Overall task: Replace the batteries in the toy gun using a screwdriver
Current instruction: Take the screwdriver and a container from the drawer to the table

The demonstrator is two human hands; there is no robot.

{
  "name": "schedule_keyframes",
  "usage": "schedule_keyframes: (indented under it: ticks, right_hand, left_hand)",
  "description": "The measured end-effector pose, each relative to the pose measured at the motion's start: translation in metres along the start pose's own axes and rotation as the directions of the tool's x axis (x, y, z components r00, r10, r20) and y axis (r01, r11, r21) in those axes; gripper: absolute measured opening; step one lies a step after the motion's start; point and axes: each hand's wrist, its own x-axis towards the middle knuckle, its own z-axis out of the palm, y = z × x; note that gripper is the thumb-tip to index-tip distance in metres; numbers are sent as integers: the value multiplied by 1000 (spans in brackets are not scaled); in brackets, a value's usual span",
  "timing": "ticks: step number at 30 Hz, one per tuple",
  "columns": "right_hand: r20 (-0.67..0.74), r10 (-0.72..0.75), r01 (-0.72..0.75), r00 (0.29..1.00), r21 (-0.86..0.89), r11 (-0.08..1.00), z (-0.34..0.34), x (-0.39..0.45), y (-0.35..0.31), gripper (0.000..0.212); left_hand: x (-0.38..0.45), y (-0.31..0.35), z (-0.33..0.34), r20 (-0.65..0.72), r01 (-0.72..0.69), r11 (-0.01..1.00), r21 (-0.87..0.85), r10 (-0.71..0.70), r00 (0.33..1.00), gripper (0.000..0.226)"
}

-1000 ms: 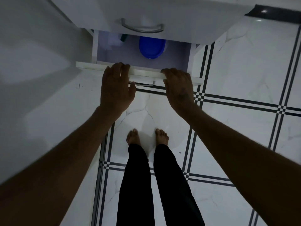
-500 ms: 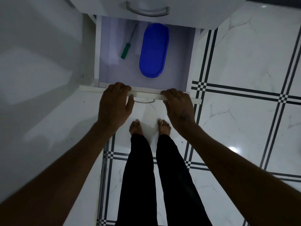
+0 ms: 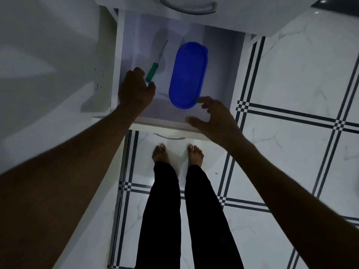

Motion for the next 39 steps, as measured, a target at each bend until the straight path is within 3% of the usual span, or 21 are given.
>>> schedule_keyframes:
  ticks: [5, 11, 13, 17, 18, 20, 22, 25, 28, 30, 33, 35, 39]
  right_hand:
    - [-143, 241, -168, 960, 392, 905, 3, 65, -17, 70]
    - [-179, 416, -255, 892, 561, 788, 27, 111, -12, 78]
    - [-149, 434, -274, 888, 588, 761, 26, 112, -13, 74]
    - [-128, 399, -217, 908, 670, 710, 21, 106, -19, 39]
    - [-136, 389, -207, 911, 667, 716, 19, 102, -21, 40]
    - [-135, 373, -197, 918, 661, 724, 14, 94, -23, 48]
    - [-88, 358, -186, 930, 728, 660, 5, 73, -30, 64]
    - [20, 300, -214, 954, 745, 632, -11, 23, -38, 84]
    - [177, 174, -248, 969, 720, 648, -16, -36, -39, 86]
    - [312, 148, -329, 938, 677, 658, -4, -69, -29, 96]
    - [465, 220, -457, 858, 490, 742, 35, -97, -7, 133]
    - [462, 230, -435, 857, 408, 803, 62, -99, 14, 152]
    - [442, 229, -429, 867, 432, 793, 91, -87, 37, 174]
  left_hand:
    - [31, 2, 23, -63, 0, 993, 116, 8, 998, 53]
    - [50, 0, 25, -38, -91, 977, 193, 100, 994, 37]
    - [45, 1, 17, -7, -87, 988, 128, 88, 996, 33]
    - [15, -5, -1, -5, -79, 994, -75, 79, 997, 24]
    - [5, -7, -6, -6, -84, 991, -106, 83, 997, 23]
    - [-13, -8, -15, -6, -70, 981, -179, 70, 998, 22]
    - [-27, -11, -27, -17, -39, 967, -253, 35, 999, 23]
    - [-47, -15, -44, -27, -17, 930, -367, 8, 1000, 25]
    - [-73, -17, -64, -62, -31, 899, -437, 4, 998, 26]
    - [-92, -18, -74, -86, -34, 875, -484, -9, 996, 25]
    - [-120, -26, -78, -102, -4, 866, -500, -54, 993, 26]
    - [-134, -34, -72, -92, 36, 881, -472, -90, 992, 26]
    - [-155, -49, -57, -49, 127, 882, -454, -168, 985, 28]
